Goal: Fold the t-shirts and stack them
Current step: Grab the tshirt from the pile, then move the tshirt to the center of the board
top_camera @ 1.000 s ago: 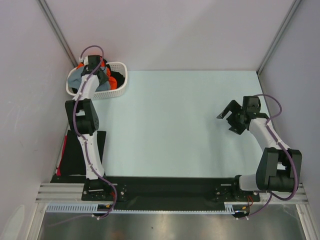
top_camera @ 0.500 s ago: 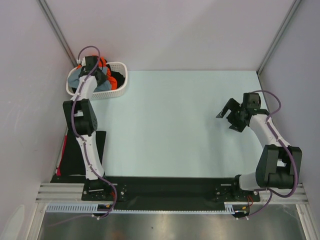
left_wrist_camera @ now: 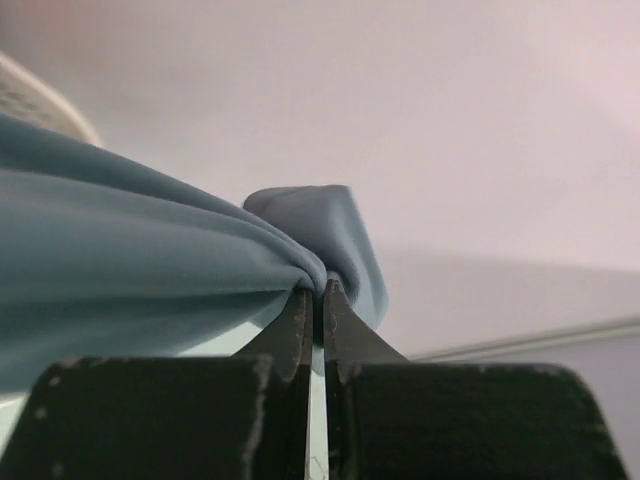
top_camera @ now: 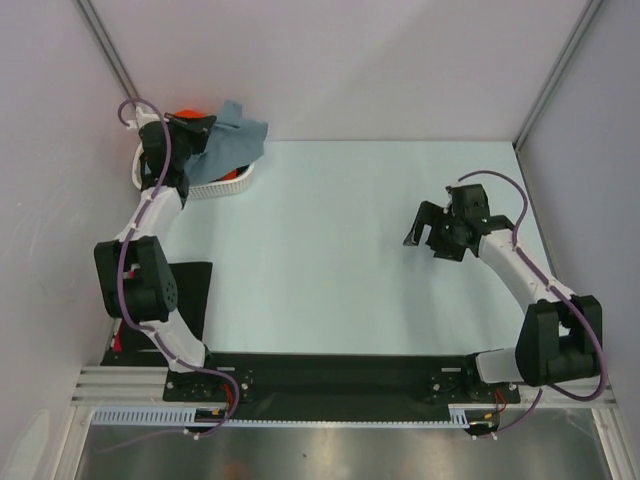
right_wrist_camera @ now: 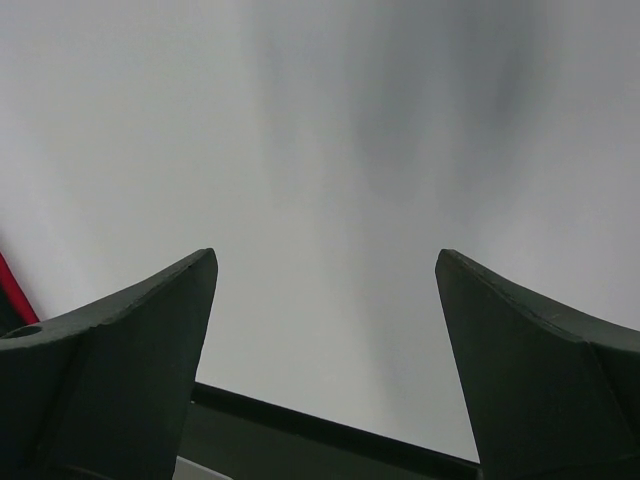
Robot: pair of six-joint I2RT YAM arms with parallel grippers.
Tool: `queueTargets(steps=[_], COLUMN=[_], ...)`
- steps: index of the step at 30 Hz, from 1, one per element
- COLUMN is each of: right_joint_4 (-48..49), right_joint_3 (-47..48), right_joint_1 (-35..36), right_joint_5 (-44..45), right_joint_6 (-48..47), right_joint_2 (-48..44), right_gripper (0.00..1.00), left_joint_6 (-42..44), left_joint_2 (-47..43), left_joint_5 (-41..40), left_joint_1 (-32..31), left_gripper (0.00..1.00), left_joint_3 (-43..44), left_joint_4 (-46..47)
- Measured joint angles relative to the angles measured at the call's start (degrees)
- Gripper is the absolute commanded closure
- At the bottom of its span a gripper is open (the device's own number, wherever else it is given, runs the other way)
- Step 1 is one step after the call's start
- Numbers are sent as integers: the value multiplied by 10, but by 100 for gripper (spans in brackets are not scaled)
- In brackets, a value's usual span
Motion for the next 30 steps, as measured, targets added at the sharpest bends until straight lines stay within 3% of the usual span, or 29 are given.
queueTargets(steps=[3, 6, 13, 18, 20, 23, 24, 27, 30], right_joint_4=[0, 0, 0, -14, -24, -42, -46, -50, -52], right_joint_3=[-15, -30, -61, -67, -67, -72, -76, -99, -125], right_joint_1=[10, 16, 18, 19, 19, 20, 21, 34, 52], right_joint_5=[0, -1, -9, -9, -14, -30, -35, -48, -57], right_joint_6=[0, 3, 18, 28, 29, 29, 28, 29, 30], right_joint_2=[-28, -58, -112, -128, -128, -127, -127, -127, -128], right_gripper=[3, 3, 5, 6, 5, 5, 5, 4, 2], left_joint_6=[-77, -118, -57, 9, 38, 68, 84, 138, 176], left_joint_2=[-15, -16, -67, -189, -246, -345, -379, -454, -510], left_joint_5=[35, 78, 154, 181, 185, 180, 172, 122, 72], left_joint_1=[0, -2, -61, -176, -221, -261, -268, -297, -317], left_gripper=[100, 100, 100, 100, 94, 76, 54, 5, 0], left_joint_3=[-49, -47, 69, 56, 21, -79, -115, -191, -255], left_joint_4=[106, 132, -5, -101, -129, -170, -197, -292, -404])
